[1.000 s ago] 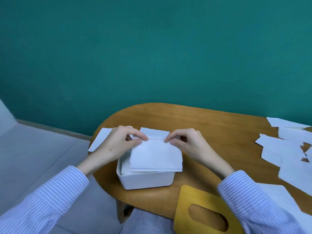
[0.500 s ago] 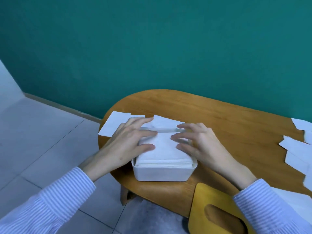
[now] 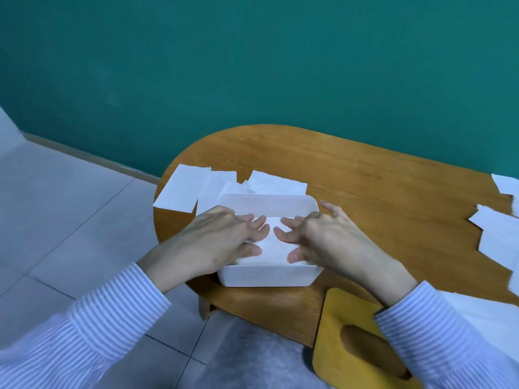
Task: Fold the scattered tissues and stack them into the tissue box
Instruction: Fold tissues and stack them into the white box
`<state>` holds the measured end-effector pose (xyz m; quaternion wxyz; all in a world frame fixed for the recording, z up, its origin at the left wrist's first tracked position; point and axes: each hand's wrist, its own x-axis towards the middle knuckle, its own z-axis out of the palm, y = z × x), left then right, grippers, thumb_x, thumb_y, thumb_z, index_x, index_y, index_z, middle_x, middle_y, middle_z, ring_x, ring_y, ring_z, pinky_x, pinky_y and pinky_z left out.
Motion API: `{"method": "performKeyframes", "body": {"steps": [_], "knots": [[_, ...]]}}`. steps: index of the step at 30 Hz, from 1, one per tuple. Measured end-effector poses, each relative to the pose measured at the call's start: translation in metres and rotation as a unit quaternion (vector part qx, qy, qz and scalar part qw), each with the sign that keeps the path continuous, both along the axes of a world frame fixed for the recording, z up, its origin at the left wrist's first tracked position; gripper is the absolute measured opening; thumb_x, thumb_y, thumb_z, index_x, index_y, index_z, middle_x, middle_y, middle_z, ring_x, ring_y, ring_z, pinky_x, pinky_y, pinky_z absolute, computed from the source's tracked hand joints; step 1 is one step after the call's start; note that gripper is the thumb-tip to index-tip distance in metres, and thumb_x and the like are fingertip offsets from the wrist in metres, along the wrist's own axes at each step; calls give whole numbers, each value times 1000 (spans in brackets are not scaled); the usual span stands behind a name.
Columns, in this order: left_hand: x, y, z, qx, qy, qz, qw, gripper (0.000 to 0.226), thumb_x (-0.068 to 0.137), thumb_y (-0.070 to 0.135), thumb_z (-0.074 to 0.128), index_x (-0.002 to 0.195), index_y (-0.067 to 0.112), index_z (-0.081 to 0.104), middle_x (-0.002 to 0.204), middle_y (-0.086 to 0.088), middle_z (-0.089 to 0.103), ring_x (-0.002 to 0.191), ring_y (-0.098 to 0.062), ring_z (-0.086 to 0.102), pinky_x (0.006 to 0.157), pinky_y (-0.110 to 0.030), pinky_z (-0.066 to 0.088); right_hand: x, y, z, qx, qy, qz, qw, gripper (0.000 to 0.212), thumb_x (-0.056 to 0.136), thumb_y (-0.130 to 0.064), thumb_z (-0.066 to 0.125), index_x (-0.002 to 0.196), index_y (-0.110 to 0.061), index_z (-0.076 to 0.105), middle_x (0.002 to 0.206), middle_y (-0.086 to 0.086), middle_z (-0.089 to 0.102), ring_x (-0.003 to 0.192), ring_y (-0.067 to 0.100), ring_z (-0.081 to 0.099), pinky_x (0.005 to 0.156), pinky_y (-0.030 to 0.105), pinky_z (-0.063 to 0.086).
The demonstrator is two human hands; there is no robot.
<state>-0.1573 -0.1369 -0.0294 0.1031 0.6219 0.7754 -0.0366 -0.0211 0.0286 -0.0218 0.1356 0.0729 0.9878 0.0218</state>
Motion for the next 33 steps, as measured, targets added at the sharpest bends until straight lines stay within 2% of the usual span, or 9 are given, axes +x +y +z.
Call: {"method": "performKeyframes", "body": {"steps": [3,5,8,11,15,19,21,29,33], "knots": [[-1,3,5,-13,-1,1,1000,51,106,43,41,155,34,32,164,17,17,151,-4,16,119,-34,22,-3,3,4,-19,7,-5,1000,47,91,-51,58,137,-47,47,155,-19,34,140,14,38,121,44,6],[-2,1,9,-6,-7,-5,1000,51,106,43,41,155,33,32,164,15,18,151,-6,16,119,-34,22,-3,6,7,-67,22,-14,997,51,89,-49,63,138,-44,49,155,-17,35,142,13,35,120,40,10],[5,-7,12,58,-13,17,998,53,104,46,44,155,34,34,164,14,20,151,-6,16,119,-31,23,10,10,9,-143,106,-15,984,54,87,-50,66,139,-40,51,152,-14,41,141,10,36,116,33,24],[23,-6,12,144,-32,41,988,57,102,54,42,155,37,31,164,13,19,152,-3,13,122,-30,21,38,18,18,-196,201,-47,959,44,90,-47,64,134,-40,58,149,-14,46,137,7,42,113,27,31],[57,26,11,198,-36,16,979,68,95,69,18,156,40,26,164,19,14,151,2,6,121,-26,15,93,40,29,-184,238,-85,950,38,92,-46,61,129,-41,60,147,-14,48,134,5,44,109,20,30],[106,71,11,217,-52,-46,974,57,103,59,29,156,39,27,164,16,17,151,-1,10,116,-25,14,158,60,27,-151,232,-142,950,45,89,-56,53,132,-43,58,148,-13,47,134,5,44,111,24,32],[132,93,7,216,-58,-79,971,55,104,56,32,156,38,29,164,15,19,151,-2,13,116,-26,15,190,67,20,-153,237,-184,942,47,88,-59,50,131,-43,58,146,-15,48,132,6,46,110,30,37],[202,156,-36,138,-95,-168,971,50,105,54,29,153,38,33,163,19,22,146,0,23,110,-26,22,309,94,-35,-153,224,-323,906,32,95,-49,55,127,-49,57,141,-24,50,130,4,47,101,28,41],[227,174,-56,86,-101,-222,966,51,106,53,30,154,36,33,164,18,17,149,1,16,111,-27,22,342,98,-64,-152,192,-338,909,38,94,-48,58,132,-47,55,146,-24,44,133,5,43,103,25,39]]}}
